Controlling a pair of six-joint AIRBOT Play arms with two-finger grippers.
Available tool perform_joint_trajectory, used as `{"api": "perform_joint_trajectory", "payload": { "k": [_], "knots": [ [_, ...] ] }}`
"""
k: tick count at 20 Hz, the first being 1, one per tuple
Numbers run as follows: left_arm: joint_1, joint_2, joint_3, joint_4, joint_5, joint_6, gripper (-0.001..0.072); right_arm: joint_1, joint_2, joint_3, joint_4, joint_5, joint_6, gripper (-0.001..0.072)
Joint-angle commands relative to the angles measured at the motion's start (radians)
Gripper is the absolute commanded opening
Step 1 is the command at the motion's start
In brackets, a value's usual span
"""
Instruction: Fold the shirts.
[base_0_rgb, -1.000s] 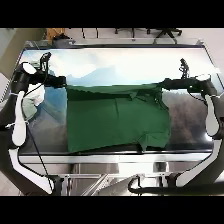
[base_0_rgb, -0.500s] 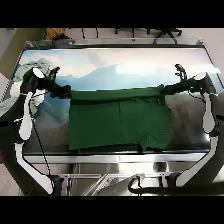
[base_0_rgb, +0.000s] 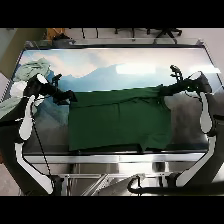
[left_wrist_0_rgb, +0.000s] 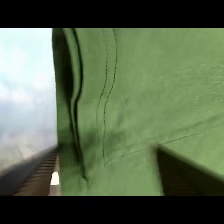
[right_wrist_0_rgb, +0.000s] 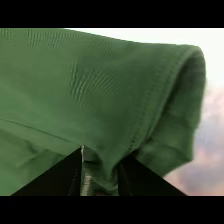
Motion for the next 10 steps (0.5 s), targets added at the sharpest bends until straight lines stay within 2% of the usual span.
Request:
{"api": "perform_joint_trajectory", "payload": {
  "k": [1,3,6,10],
  "knots": [
    [0.011,0.016,-0.003,-0.007,-0.092,-0.008,0.0698,-0.002,0.070,0.001,-0.029,0.008,0.116,0.0263],
    [0.033,0.058,-0.004,-0.007,-0.153,-0.016,0.0698,-0.032,0.151,0.001,-0.097,0.019,0.231,0.0393],
    [0.076,0.183,-0.114,-0.006,-0.193,-0.018,0.0698,-0.118,0.250,-0.019,-0.111,0.140,0.299,0.0390],
    [0.121,0.403,-0.521,0.001,-0.136,-0.004,0.0698,-0.236,0.373,-0.240,-0.107,0.193,0.311,0.0385]
  ]
}}
